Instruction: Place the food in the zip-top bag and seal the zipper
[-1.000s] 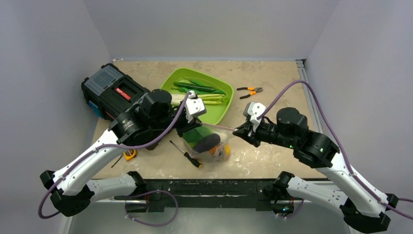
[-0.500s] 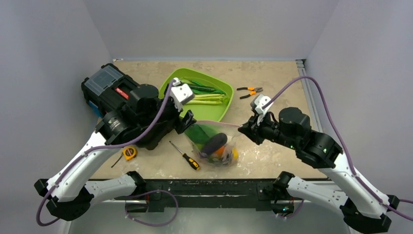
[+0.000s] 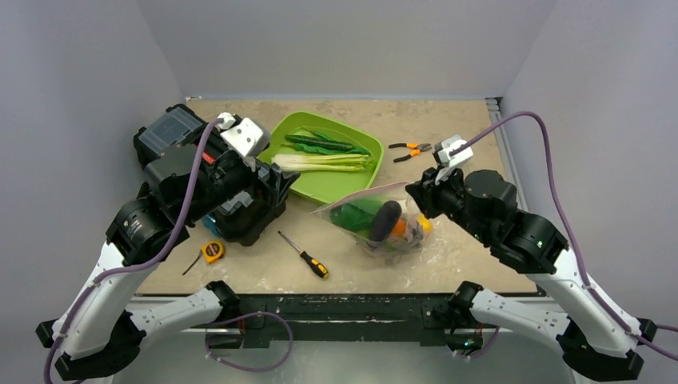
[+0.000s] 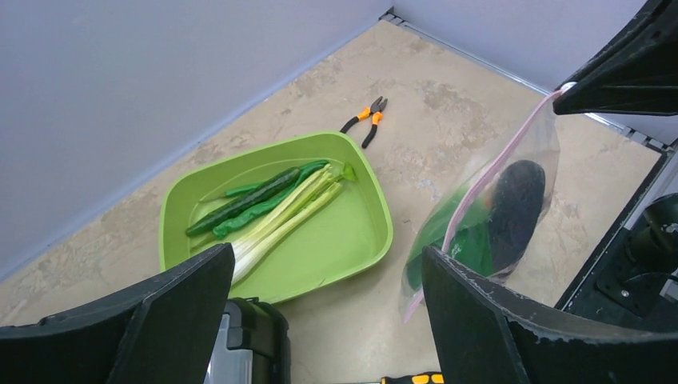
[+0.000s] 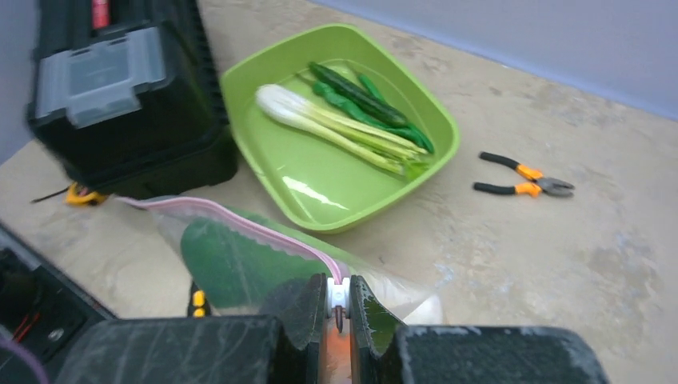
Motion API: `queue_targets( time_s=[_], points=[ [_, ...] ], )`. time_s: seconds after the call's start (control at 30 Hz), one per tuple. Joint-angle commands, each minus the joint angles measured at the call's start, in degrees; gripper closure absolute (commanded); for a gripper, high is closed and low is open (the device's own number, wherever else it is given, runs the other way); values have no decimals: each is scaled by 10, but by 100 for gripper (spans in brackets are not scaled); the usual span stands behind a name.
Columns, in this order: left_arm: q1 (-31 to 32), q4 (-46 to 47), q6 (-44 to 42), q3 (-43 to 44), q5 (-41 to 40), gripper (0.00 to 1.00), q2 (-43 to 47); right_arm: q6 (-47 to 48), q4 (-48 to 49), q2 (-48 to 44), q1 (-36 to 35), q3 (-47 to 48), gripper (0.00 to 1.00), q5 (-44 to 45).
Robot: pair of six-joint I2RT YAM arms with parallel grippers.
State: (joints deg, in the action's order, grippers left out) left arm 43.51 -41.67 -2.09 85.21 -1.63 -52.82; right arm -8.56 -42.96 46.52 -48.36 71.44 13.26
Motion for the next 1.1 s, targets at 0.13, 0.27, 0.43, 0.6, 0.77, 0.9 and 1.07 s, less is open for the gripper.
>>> queue_targets(
  time_s=[0.13,0.27,0.43,0.6,0.77,0.9,1.07],
  points=[
    [-3,-12,33,24,-15,14,-5,-118,55,64,69,-41,100,227],
    [-3,-31,40,33,-23,14,-4,-125,33,140,219,-27,100,189],
    [-3,-54,51,39,-44,14,8,-130,8,213,333,-15,100,199],
    [-3,-78,62,39,-59,14,25,-146,-1,263,402,-50,97,174],
    [-3,-99,83,34,-83,14,39,-155,6,256,436,-95,81,135],
    [-3,-92,111,19,-116,12,55,-134,9,249,436,-93,60,130],
    [-3,-51,164,-7,-165,4,83,-123,-34,242,434,-58,27,130]
  ],
)
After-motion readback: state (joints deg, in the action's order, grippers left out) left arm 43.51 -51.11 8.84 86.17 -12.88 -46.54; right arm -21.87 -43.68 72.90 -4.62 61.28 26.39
